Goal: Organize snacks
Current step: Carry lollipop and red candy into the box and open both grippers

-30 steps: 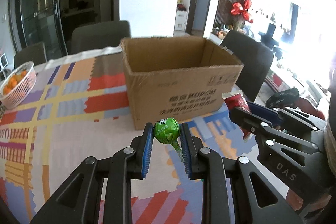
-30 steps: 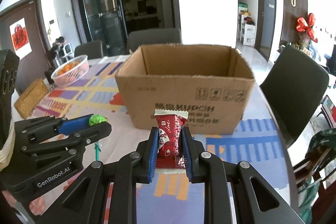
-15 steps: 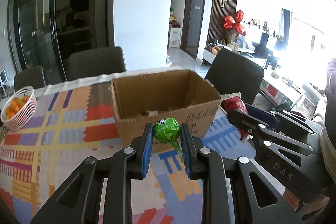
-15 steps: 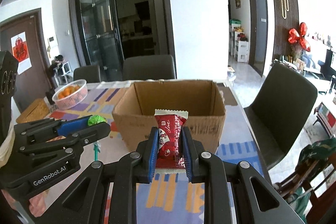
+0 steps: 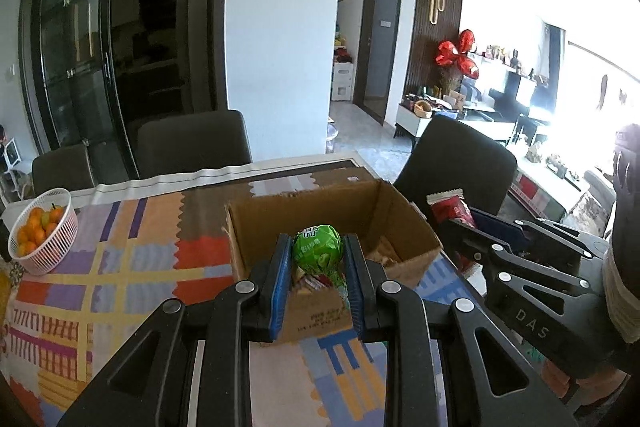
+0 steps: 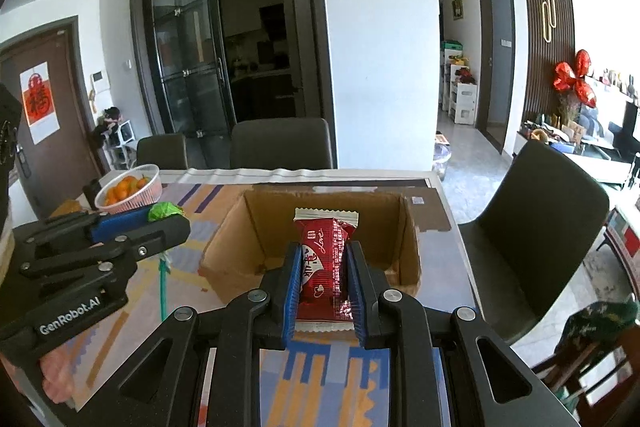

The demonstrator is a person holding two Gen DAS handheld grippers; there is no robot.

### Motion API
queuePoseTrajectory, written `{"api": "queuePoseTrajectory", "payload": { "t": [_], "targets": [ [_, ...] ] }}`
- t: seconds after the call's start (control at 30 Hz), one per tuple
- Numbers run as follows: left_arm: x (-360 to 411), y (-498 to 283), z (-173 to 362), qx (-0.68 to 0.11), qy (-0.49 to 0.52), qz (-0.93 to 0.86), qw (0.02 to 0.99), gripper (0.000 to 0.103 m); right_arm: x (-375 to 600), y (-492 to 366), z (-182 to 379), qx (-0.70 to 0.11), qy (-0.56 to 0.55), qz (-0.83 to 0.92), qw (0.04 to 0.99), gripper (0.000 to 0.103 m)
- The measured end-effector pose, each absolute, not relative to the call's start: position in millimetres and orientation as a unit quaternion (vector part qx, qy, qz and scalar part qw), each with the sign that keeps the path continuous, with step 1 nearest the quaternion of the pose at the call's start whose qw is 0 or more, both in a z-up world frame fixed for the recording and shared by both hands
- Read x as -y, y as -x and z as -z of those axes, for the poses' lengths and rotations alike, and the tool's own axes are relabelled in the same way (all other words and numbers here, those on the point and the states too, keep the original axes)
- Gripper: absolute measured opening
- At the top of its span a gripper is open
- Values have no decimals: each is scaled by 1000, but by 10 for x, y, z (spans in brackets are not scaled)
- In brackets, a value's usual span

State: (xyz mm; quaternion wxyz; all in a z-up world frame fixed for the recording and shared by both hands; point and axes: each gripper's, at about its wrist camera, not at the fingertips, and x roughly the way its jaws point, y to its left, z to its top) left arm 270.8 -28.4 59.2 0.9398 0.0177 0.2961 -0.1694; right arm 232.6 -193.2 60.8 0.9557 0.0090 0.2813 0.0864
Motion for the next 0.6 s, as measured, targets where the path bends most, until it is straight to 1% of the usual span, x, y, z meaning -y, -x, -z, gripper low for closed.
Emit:
{"api": "queuePoseTrajectory", "payload": {
  "t": [0.23,0.6],
  "targets": [
    [272,-3128,-606,-319,-14,164,933,26,1981,-2725,-679,-312,10,-83,946,23],
    [388,-3600,-394,-359,-34,147,921,26,2015,-3288,-552,-369,19,-83,925,23]
  ]
}}
